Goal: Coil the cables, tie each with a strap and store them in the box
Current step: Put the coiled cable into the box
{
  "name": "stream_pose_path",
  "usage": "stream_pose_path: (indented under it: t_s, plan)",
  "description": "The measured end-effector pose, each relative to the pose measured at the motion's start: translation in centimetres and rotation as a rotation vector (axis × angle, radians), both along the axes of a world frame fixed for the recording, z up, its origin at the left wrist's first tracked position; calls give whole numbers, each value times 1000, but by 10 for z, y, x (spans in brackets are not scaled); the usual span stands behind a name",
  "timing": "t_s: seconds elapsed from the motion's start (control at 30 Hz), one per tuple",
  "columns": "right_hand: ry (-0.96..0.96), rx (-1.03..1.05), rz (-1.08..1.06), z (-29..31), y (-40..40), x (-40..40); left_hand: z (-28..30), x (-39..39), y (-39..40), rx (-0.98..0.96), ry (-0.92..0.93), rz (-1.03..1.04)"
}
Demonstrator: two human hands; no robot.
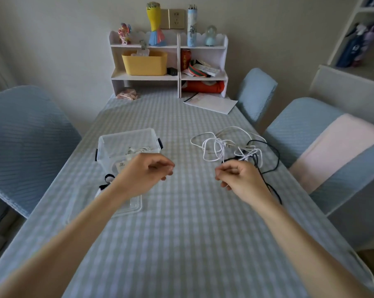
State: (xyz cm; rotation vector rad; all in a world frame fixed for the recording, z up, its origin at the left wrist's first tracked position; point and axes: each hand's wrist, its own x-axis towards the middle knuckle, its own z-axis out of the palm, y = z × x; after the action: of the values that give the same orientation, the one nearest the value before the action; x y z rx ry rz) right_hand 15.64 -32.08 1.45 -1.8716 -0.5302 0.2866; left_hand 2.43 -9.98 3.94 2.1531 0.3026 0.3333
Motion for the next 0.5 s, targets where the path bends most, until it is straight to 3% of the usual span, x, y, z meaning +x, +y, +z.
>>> stream_pose_path:
  t_s: [0.17,0.27,0.37,0.5]
  plan:
    - [-26,22,81,14,31,0,10,1,51,135,50,77]
    - [-75,1,145,20,68,1,19,9,87,347,116,191]
    - [-139,-28,177,23,103,5,17,25,115,549,298,208]
    - [-217,-64,213,29,147,15,14,52,137,628,585,60]
